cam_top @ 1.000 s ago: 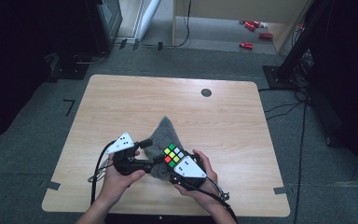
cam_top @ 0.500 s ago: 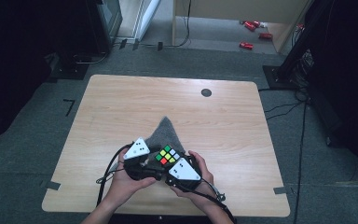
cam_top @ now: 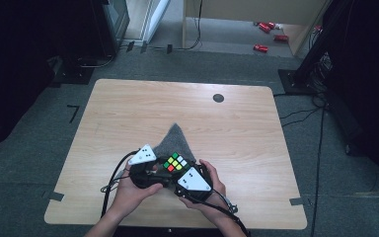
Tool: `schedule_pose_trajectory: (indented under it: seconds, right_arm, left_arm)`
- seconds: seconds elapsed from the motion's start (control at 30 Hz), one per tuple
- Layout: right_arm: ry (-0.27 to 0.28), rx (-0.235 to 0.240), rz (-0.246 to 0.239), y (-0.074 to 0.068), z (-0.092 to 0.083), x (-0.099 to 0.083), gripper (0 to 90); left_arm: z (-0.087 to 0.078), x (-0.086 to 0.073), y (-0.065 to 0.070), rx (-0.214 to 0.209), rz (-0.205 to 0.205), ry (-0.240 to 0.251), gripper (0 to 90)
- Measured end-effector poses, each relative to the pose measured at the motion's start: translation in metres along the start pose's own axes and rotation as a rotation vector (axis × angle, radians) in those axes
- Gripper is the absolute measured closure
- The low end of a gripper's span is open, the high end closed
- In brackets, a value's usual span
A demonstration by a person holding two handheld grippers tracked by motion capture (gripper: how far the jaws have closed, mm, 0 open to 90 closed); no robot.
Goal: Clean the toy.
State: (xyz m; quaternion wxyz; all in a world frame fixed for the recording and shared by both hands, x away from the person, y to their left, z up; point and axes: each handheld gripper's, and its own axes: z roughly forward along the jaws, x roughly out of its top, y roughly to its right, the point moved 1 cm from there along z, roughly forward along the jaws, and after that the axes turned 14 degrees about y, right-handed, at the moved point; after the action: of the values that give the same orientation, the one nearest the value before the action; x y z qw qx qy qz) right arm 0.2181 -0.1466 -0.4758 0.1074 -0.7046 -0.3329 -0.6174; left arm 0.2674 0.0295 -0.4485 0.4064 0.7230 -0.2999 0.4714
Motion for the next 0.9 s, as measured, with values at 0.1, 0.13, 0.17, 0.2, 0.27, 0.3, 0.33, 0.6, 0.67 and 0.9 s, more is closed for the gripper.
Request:
schedule_pose_trajectory:
  seconds: [0.1, 0.13, 0.17, 0.2, 0.27, 0.3, 0.33, 0.6, 0.67, 0.9]
  right_arm:
    - [0.01, 0.003, -0.003, -0.001, 0.0, 0.001, 33.9]
    - [0.01, 0.003, -0.003, -0.001, 0.0, 0.001, 33.9]
    - [0.01, 0.002, -0.006, -0.001, 0.0, 0.001, 33.9]
    - [0.015, 0.002, -0.015, -0.002, 0.0, 0.001, 33.9]
    - [0.018, 0.001, -0.017, -0.002, -0.001, 0.001, 33.9]
    - [0.033, 0.002, -0.024, -0.002, -0.002, 0.002, 33.8]
    - [0.04, 0.002, -0.029, -0.003, -0.002, 0.002, 33.7]
    - [0.064, 0.013, -0.05, -0.002, -0.004, 0.002, 34.1]
    - [0.061, 0.013, -0.049, -0.002, -0.004, 0.002, 34.3]
    - [0.026, 0.005, -0.057, -0.004, -0.001, 0.0, 34.4]
  left_arm:
    - [-0.001, 0.0, -0.004, -0.013, -0.033, 0.0, 34.1]
    - [-0.001, 0.0, -0.004, -0.013, -0.033, 0.0, 34.1]
    - [-0.001, 0.0, -0.005, -0.017, -0.041, -0.002, 34.1]
    - [-0.002, 0.0, -0.006, -0.029, -0.063, 0.0, 34.2]
    - [-0.003, 0.0, -0.009, -0.042, -0.084, 0.004, 34.2]
    - [-0.004, 0.001, -0.011, -0.053, -0.107, 0.009, 34.2]
    - [-0.006, 0.001, -0.014, -0.071, -0.138, 0.015, 34.2]
    - [-0.006, 0.0, -0.02, -0.101, -0.184, 0.026, 34.2]
    - [-0.006, 0.0, -0.017, -0.082, -0.168, 0.021, 34.2]
    - [0.001, -0.001, -0.006, 0.012, -0.086, -0.042, 30.1]
